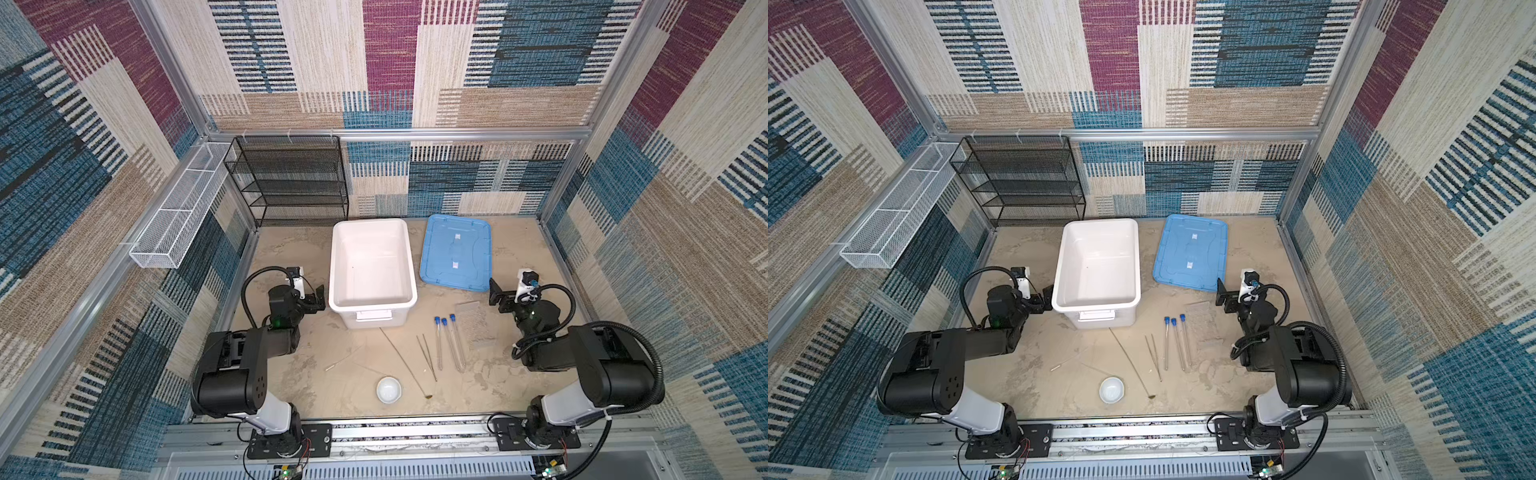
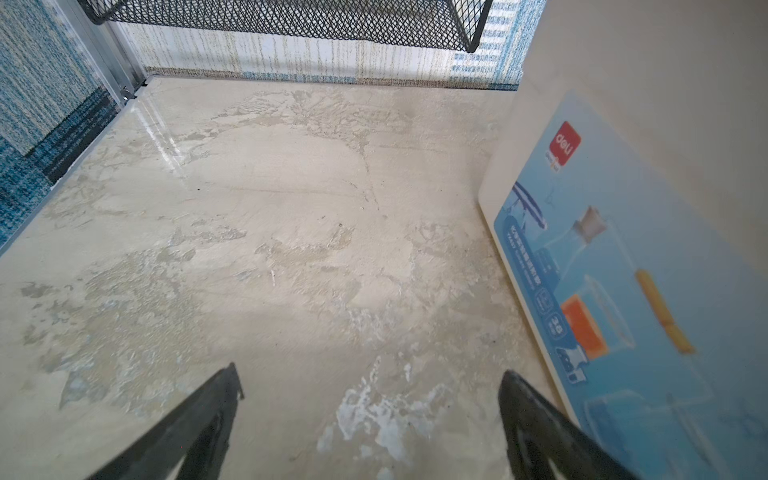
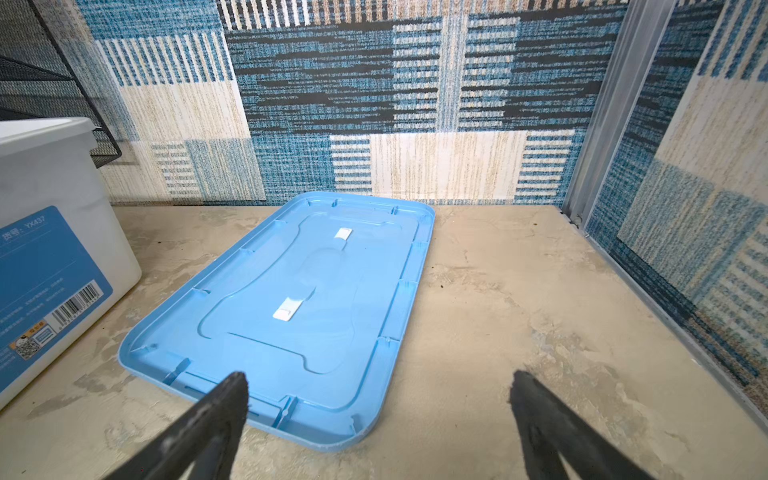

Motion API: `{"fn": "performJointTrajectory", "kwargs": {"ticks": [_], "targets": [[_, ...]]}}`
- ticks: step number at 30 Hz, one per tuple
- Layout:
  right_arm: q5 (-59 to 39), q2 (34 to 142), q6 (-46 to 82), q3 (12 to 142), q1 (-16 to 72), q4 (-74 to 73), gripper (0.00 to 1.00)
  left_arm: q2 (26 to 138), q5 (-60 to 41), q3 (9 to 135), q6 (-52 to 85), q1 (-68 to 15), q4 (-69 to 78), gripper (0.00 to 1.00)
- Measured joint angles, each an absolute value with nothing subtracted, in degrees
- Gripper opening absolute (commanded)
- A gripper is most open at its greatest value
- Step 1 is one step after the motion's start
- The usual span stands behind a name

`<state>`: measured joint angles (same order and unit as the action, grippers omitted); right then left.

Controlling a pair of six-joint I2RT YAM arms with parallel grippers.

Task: Organize the chemistry lab equipment

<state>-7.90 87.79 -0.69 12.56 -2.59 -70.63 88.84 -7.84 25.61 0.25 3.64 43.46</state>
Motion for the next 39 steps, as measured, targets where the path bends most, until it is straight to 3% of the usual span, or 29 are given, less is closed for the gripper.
{"fn": "performJointTrajectory", "kwargs": {"ticks": [34,39], "targets": [[-7.9,87.8,-0.7,12.9,-2.6,-70.6,0.99,88.7,-7.8,25.3,0.3,3.6,43.5,0.99],[-7.4,84.4,-0.7,14.2,-2.6,-66.1,0.99,84.1,-6.1,25.5,0.3,3.6,41.0,0.99]]}}
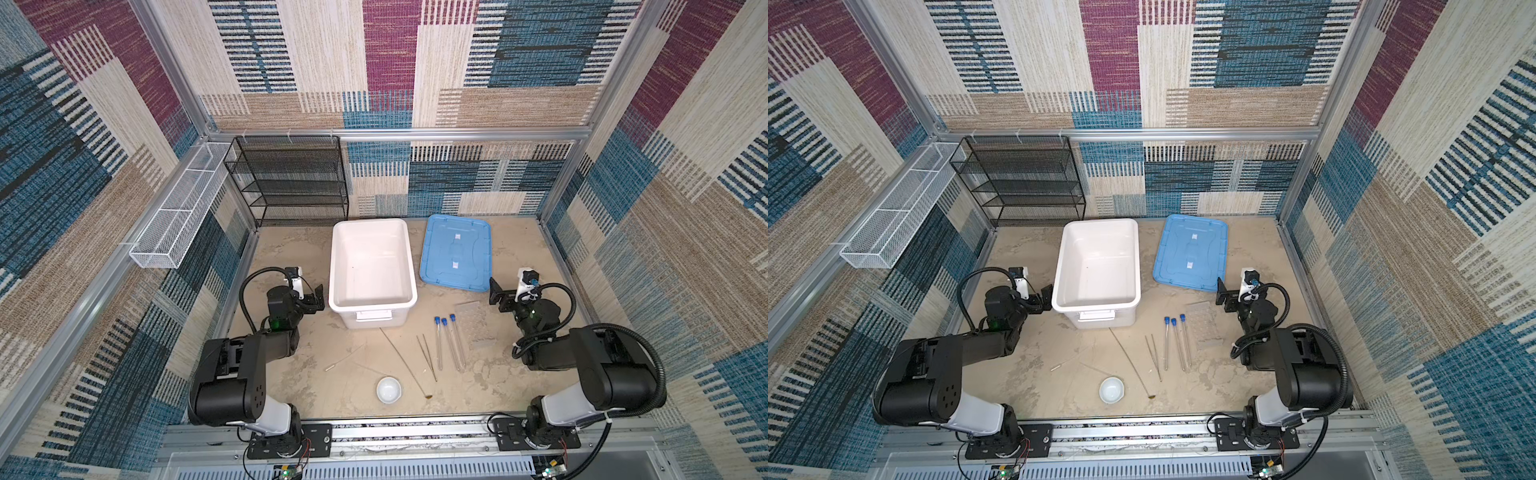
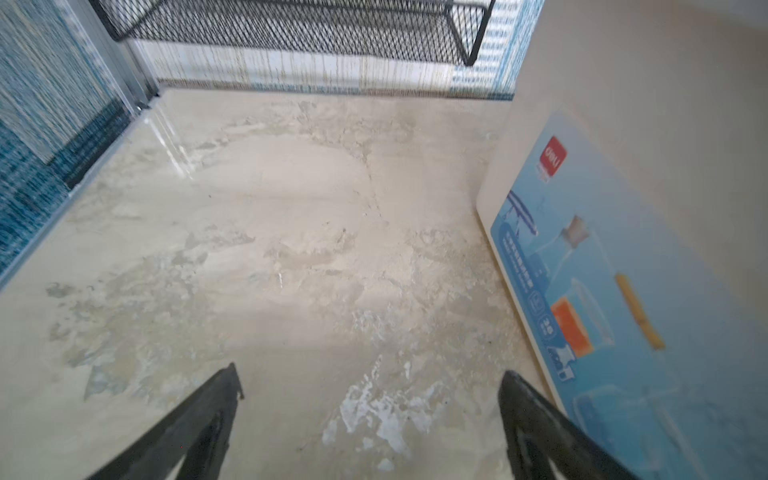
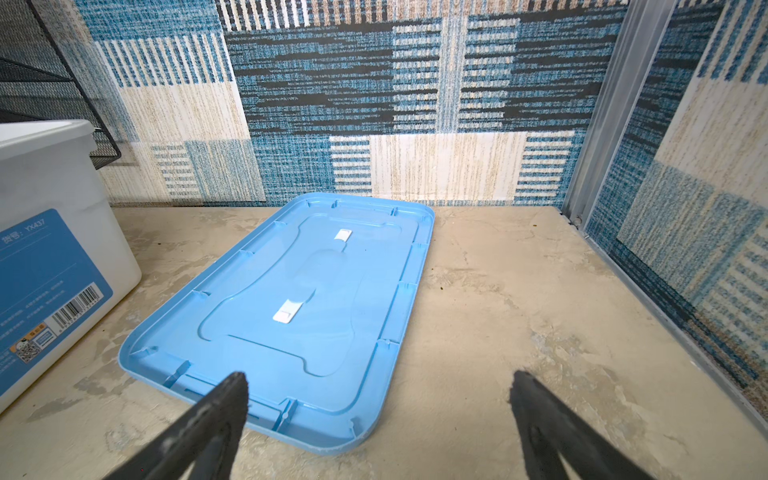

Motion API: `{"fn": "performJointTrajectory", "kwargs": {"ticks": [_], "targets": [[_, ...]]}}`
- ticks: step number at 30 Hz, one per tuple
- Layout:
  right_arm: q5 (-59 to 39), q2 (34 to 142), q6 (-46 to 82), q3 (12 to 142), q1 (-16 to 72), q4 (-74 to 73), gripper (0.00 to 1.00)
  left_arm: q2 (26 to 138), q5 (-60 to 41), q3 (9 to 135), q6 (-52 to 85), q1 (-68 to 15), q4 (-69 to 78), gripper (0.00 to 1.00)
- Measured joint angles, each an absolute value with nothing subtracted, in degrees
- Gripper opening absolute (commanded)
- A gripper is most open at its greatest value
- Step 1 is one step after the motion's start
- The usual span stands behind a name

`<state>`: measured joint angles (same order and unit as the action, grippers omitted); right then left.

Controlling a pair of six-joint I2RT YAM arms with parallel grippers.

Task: Organize the chemistry lab equipment
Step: 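Raise both arms and swing the grippers toward the blue-capped test tubes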

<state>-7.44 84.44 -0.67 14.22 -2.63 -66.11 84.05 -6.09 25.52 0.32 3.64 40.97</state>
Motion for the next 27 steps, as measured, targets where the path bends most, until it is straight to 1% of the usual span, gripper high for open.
{"fn": "performJointTrajectory", "kwargs": {"ticks": [4,7,10,15,19,22,27], "targets": [[-7.5,76.3,-0.1,18.3,-2.6,-58.1,0.99,77.8,-3.2,27.4,1.1,3.6,35.3,0.99],[-7.5,70.7,1.7,20.6,-2.6,-51.1,0.99,72.7,1.0,29.7,4.9,3.6,27.9,0.99],[-8.4,67.4,3.5,22.3,-2.6,-45.9,0.99,67.6,3.1,30.2,8.6,3.6,23.7,0.99],[-8.8,64.4,7.7,27.2,-2.6,-35.1,0.99,60.1,2.5,30.9,16.9,3.6,20.2,0.99],[-11.7,62.9,10.2,31.2,-2.6,-26.4,0.99,57.8,-3.1,36.7,23.0,3.3,14.3,0.99],[-16.5,62.8,12.2,34.6,-2.6,-20.6,0.99,54.3,-6.5,41.1,25.1,-0.1,8.3,0.99],[-25.4,63.5,13.3,38.6,-2.6,-10.6,0.99,49.8,-6.3,50.0,25.1,-9.4,-5.0,0.99]]}}
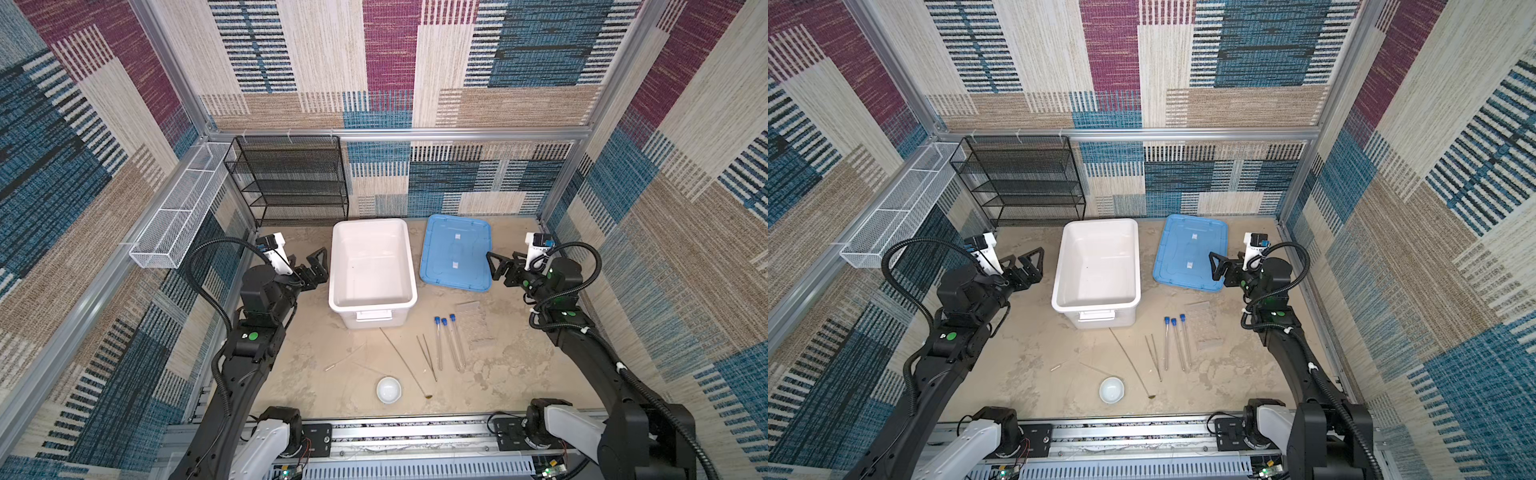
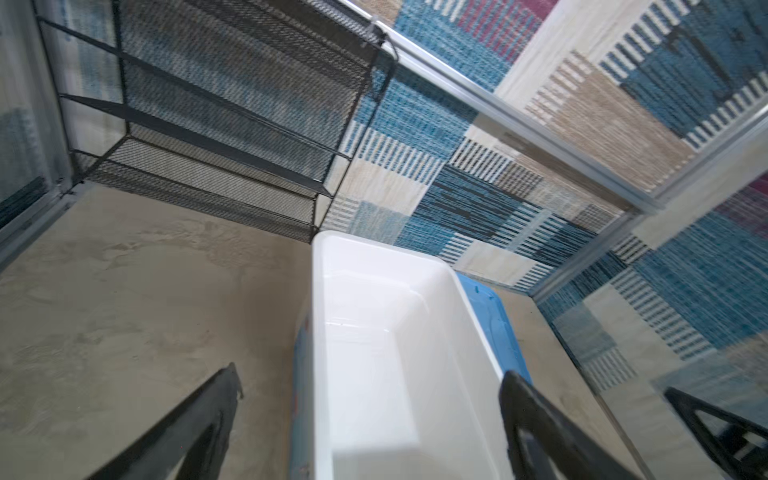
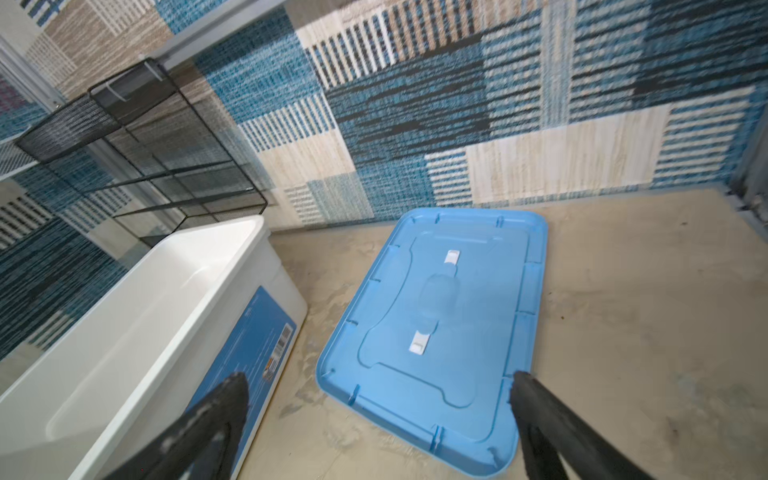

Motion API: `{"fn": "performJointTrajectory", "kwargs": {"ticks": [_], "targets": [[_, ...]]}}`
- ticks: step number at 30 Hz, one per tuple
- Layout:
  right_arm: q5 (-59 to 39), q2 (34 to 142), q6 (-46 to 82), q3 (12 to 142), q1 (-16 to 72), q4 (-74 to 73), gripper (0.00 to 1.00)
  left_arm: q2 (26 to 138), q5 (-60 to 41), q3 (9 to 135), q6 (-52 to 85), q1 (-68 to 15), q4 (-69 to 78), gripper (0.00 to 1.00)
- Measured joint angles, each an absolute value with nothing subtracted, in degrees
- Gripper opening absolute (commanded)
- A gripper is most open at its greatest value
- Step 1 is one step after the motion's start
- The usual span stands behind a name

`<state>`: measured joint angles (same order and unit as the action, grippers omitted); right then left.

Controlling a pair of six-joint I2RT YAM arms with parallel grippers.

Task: Organize the chemistry lab equipment

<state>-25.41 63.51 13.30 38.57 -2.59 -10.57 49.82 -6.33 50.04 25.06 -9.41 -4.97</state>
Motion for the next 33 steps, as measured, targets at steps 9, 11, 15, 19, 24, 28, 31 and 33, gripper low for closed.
{"fn": "performJointTrajectory", "kwargs": {"ticks": [9,11,15,19,24,28,31,33], "targets": [[-30.4,61.5,15.8,38.5,-1.0,2.2,0.94,57.1,7.6,64.2,23.6,-38.2,-25.2,0.95],[-30.2,61.1,15.8,38.1,0.7,4.4,0.93,60.0,9.7,66.1,23.6,-43.6,-26.7,0.94],[-28.1,60.1,15.8,37.4,2.4,7.6,0.85,67.7,12.3,69.6,23.9,-54.6,-28.1,0.91],[-28.1,58.7,16.1,36.5,2.6,9.1,0.81,76.4,13.5,73.7,24.3,-64.8,-27.8,0.9],[-28.3,58.2,16.3,36.4,2.6,10.7,0.82,84.5,11.7,74.4,27.5,-67.6,-26.0,0.8],[-27.8,56.7,16.2,37.1,2.5,13.1,0.76,89.2,10.4,73.9,29.8,-68.1,-24.4,0.72],[-26.3,55.7,16.1,37.1,2.5,14.7,0.69,93.7,10.1,75.1,30.2,-68.0,-24.5,0.67],[-25.4,55.0,16.2,36.7,2.5,15.0,0.68,96.9,9.6,77.1,30.3,-68.0,-24.7,0.61]]}}
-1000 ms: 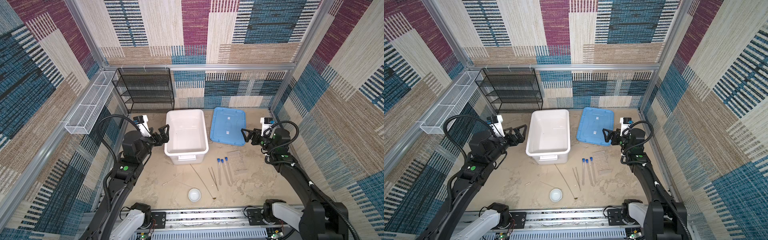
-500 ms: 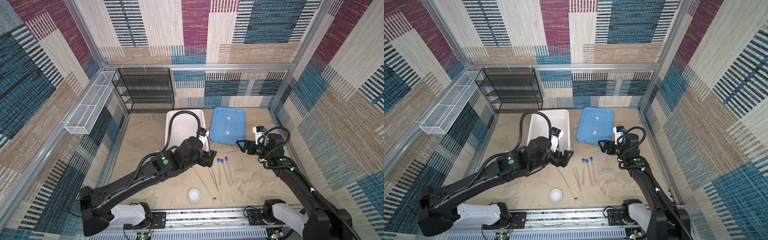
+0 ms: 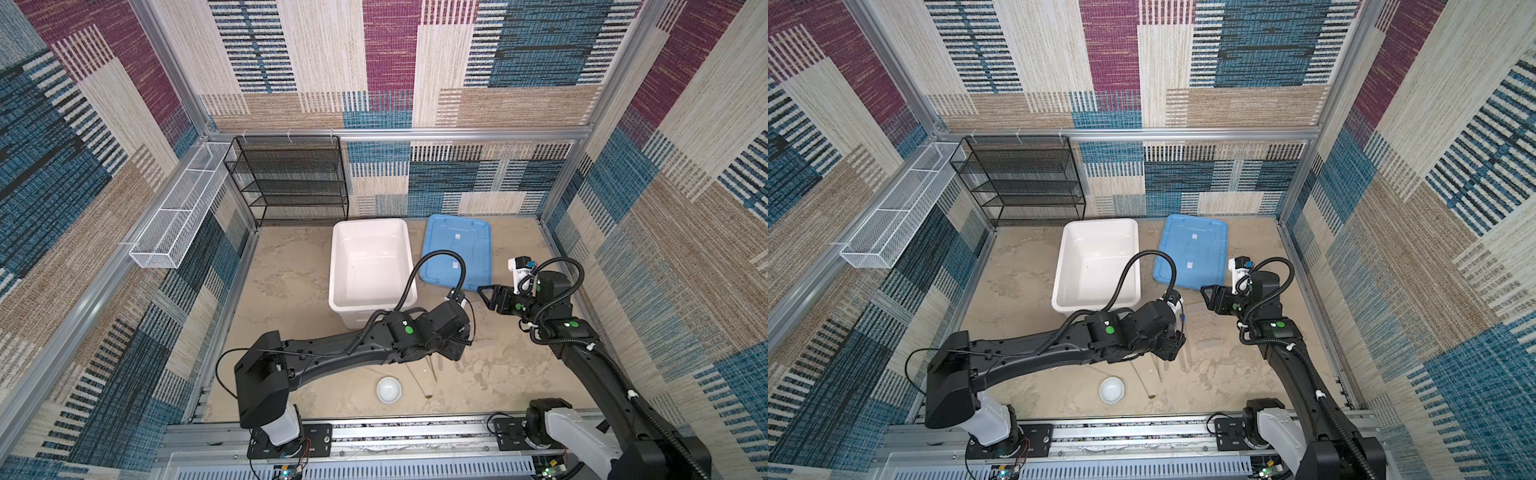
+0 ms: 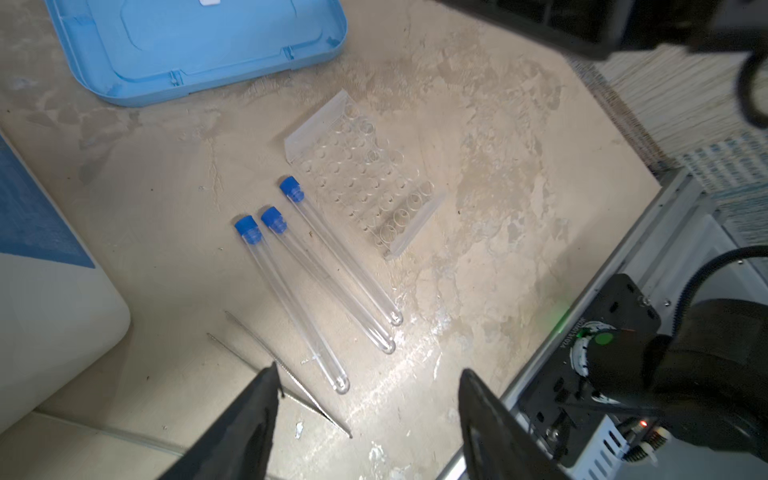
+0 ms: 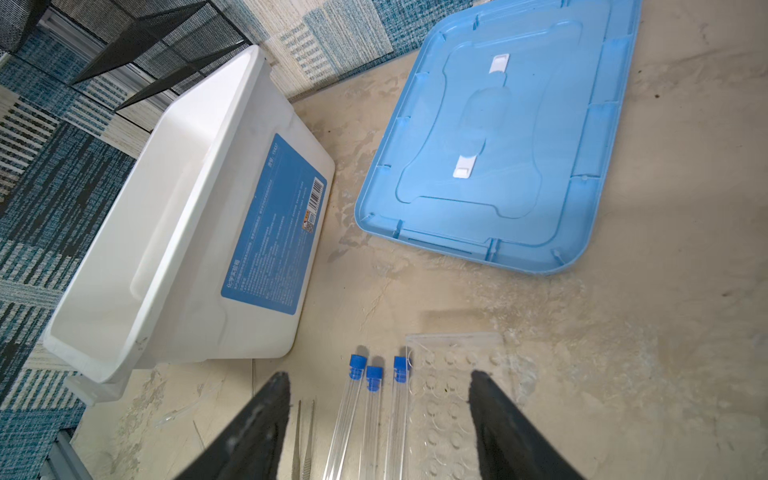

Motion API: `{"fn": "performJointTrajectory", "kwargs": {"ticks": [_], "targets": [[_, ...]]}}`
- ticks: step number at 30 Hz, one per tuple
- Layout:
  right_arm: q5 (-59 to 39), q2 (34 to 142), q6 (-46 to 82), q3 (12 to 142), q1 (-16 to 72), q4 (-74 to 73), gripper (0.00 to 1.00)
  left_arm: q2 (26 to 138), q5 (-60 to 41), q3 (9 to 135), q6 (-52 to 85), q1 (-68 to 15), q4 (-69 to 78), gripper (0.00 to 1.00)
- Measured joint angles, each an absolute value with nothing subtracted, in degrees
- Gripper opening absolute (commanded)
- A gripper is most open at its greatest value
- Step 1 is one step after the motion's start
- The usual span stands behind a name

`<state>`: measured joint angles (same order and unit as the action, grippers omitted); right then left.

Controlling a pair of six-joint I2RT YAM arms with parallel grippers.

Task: Organize the chemistry lab equipment

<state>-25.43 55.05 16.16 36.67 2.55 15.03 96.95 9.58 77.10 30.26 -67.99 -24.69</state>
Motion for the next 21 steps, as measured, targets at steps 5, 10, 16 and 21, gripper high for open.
{"fn": "performJointTrajectory", "kwargs": {"ticks": [5,10,16,21], "targets": [[-23.6,52.9,16.2,35.9,2.5,16.7,0.67,102.1,8.8,79.0,31.4,-66.7,-24.8,0.52],[-22.0,51.9,16.5,35.3,2.5,17.8,0.7,106.8,8.3,80.1,32.7,-63.2,-25.9,0.48],[-20.8,51.9,16.6,34.9,2.5,17.9,0.7,110.9,6.0,81.8,32.8,-62.3,-26.4,0.42],[-20.4,52.5,16.6,34.9,2.5,17.9,0.7,112.8,5.9,81.5,33.3,-62.4,-26.5,0.4]]}}
